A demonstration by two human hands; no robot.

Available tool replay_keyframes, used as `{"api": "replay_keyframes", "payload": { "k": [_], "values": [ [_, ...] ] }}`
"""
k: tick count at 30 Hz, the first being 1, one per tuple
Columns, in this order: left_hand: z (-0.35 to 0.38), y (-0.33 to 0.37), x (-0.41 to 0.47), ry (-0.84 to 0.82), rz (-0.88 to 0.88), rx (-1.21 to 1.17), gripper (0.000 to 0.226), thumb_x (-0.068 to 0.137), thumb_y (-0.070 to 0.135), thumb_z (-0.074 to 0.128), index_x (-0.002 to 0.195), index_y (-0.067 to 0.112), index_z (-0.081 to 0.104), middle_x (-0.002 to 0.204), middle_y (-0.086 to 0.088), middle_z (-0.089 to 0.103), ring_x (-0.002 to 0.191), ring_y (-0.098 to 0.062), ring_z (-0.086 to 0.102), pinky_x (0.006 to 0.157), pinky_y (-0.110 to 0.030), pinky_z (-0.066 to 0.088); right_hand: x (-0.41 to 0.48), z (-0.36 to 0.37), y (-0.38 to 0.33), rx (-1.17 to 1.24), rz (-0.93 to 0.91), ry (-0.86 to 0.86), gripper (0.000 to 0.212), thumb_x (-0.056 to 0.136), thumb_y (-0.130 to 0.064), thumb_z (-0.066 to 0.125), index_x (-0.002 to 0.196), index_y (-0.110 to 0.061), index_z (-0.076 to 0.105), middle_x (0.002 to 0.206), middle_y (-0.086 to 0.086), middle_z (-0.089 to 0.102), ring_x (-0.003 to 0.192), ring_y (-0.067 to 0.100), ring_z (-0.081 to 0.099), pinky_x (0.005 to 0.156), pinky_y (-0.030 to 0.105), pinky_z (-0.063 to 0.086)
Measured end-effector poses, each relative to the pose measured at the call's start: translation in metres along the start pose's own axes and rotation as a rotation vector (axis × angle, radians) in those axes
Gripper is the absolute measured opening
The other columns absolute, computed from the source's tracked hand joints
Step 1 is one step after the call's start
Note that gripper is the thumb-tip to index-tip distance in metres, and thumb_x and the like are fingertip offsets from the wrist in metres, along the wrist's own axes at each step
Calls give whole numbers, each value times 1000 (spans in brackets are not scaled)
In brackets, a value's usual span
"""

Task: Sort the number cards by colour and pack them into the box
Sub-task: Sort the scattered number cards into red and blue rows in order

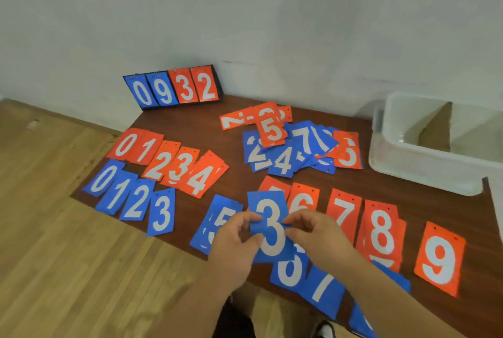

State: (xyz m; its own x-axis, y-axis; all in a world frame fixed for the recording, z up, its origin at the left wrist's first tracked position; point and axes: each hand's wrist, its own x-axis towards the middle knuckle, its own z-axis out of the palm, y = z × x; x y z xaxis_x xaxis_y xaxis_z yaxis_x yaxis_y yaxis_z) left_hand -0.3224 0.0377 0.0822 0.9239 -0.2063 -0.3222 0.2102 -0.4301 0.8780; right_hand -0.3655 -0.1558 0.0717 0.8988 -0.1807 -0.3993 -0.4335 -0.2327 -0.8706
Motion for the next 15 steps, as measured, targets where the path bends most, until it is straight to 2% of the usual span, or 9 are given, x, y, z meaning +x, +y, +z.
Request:
{"api": "replay_keyframes", "payload": {
  "k": [2,5,7,9,11,15],
  "values": [
    [-20,-4,8,22,0,23,31,88,7,71,99,35,68,97,13,70,87,-5,66,77,-27,55,9,17,-14,-38,-9,-2,13,90,-18,72,90,-30,72,85,-4,74,80,23,71,74,41,60],
    [-73,-18,26,29,-15,35,26,90,11,71,100,34,66,100,14,69,86,-3,65,77,-30,58,35,65,-39,-87,-44,-4,15,90,-17,72,91,-31,71,85,-3,72,74,20,69,70,40,59],
    [-113,-30,42,32,1,84,26,90,12,72,100,35,65,98,11,68,86,-4,64,75,-26,56,52,103,-58,-136,-59,10,18,88,-17,74,92,-34,69,87,-7,68,74,13,66,68,32,58],
    [-154,-45,58,38,-6,121,27,89,12,71,101,35,65,92,9,64,79,-3,60,65,-17,48,71,144,-73,-180,-77,5,21,86,-16,76,93,-34,68,86,-10,66,70,6,62,61,22,53],
    [-193,-64,76,30,-28,176,29,90,12,69,106,35,63,91,13,58,78,-2,59,63,-16,45,92,185,-85,-221,-74,-32,21,85,-16,76,94,-33,67,82,-10,64,64,2,58,56,16,46],
    [-246,-102,108,-13,-59,356,30,93,17,65,111,39,54,97,15,56,81,-2,58,58,-12,43,132,254,-91,-309,-31,-77,25,84,-20,77,97,-37,63,84,-10,63,77,6,60,67,20,48]
  ]
}}
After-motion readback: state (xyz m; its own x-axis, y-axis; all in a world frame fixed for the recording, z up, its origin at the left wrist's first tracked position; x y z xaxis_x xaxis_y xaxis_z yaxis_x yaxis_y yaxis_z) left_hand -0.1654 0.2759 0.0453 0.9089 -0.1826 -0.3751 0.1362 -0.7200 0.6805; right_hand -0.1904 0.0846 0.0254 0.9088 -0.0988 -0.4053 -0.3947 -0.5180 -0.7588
